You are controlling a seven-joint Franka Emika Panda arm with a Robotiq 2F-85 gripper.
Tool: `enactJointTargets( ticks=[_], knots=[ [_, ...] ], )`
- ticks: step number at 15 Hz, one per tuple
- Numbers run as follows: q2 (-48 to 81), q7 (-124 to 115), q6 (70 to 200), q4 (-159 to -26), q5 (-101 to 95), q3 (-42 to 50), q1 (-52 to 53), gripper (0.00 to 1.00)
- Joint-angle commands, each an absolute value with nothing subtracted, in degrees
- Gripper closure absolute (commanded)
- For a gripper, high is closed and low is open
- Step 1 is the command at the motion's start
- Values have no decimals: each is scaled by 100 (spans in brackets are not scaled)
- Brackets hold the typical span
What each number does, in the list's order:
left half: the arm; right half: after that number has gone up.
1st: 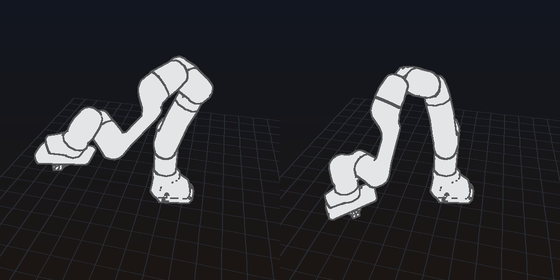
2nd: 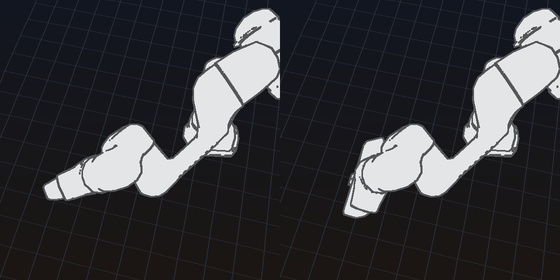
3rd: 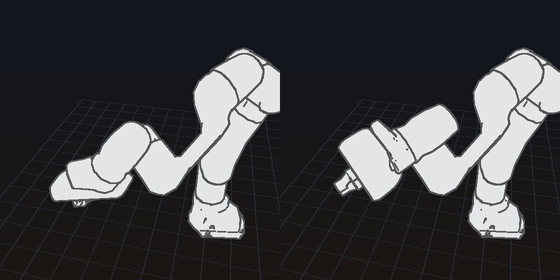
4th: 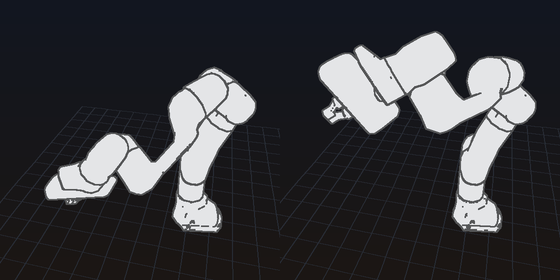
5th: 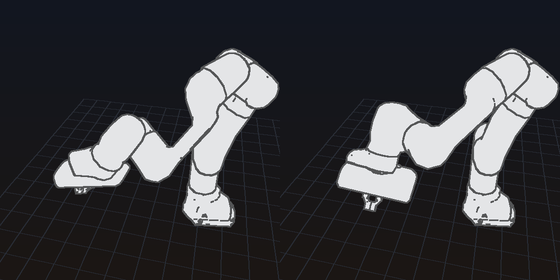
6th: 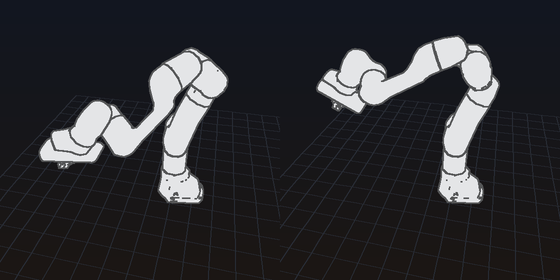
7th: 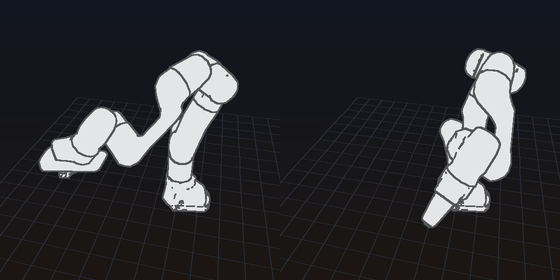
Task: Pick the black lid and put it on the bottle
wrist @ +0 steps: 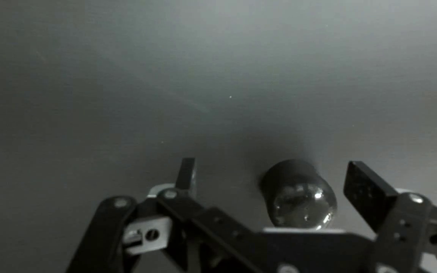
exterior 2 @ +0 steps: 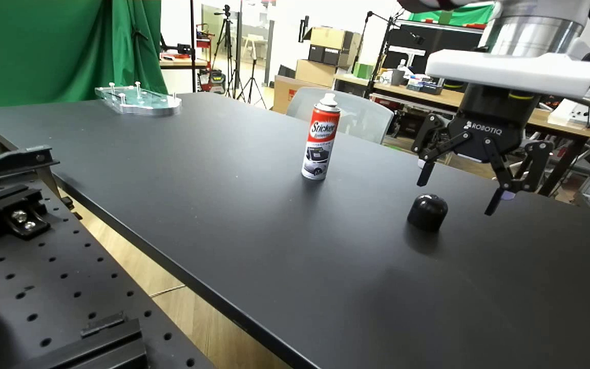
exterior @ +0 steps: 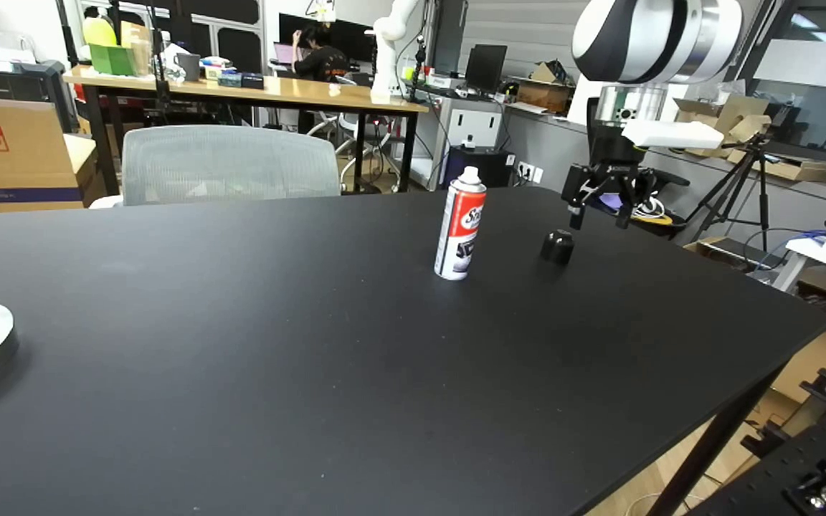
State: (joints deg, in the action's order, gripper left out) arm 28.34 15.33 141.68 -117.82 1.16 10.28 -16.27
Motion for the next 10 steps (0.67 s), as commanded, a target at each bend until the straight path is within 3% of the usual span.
enactJointTargets(
  ticks=[1, 9, 10],
  knots=[
    [3201, 1510, 14044, -11323, 104, 869, -1696, 0],
    [3770, 1537, 13928, -10678, 64, 723, -1708, 0],
    [3808, 1552, 13904, -10634, 84, 701, -1724, 25]
  ],
)
